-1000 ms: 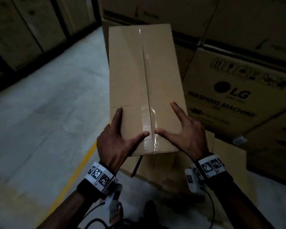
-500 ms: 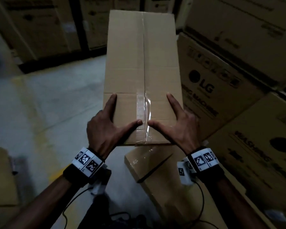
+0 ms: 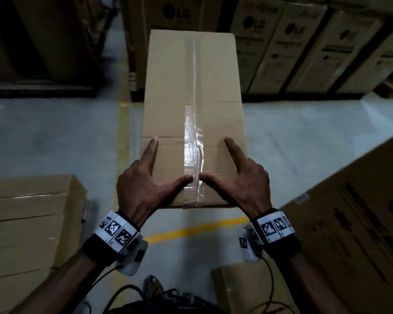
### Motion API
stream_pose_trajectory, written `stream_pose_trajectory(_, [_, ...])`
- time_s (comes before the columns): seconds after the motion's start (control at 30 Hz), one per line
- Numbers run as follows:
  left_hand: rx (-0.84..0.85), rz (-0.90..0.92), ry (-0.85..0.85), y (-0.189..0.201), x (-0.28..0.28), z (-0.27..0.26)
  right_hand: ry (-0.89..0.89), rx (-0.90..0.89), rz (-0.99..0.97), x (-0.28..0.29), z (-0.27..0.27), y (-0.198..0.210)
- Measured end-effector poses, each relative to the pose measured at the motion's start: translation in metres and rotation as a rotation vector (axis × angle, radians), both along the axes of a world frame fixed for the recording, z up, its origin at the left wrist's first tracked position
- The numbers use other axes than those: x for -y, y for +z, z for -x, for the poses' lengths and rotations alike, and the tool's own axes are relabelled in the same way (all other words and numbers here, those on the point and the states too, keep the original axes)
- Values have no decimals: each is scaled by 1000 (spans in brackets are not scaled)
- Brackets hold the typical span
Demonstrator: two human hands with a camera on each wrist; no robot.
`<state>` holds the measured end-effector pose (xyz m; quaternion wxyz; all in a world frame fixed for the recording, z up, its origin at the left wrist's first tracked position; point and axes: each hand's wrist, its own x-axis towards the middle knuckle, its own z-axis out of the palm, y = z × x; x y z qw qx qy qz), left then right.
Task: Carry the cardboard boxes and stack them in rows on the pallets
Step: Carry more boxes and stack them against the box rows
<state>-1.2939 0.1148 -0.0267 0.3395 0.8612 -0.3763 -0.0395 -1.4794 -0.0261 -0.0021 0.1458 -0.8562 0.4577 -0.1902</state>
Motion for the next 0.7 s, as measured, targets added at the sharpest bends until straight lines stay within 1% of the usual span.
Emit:
stream_pose_trajectory(0.1, [7,3,81,2,0,-71,95,29,-17,17,-83,-6])
stream_pose_trajectory(0.33, [8,1,237,-3,20,-200,277,31,-13,66,-241,-14])
stream_pose_trajectory(0.5, [16,3,328,-8,65,-298,376,24,-10,125,-359,-24])
stream_pose_trajectory(0.6, [28,-2,385,-11,105,-368,437,34,-21,173,-441,-29])
stream_pose_trajectory(0.7, [44,-26,454,-6,145,-433,494,22,-28,220,-518,-24])
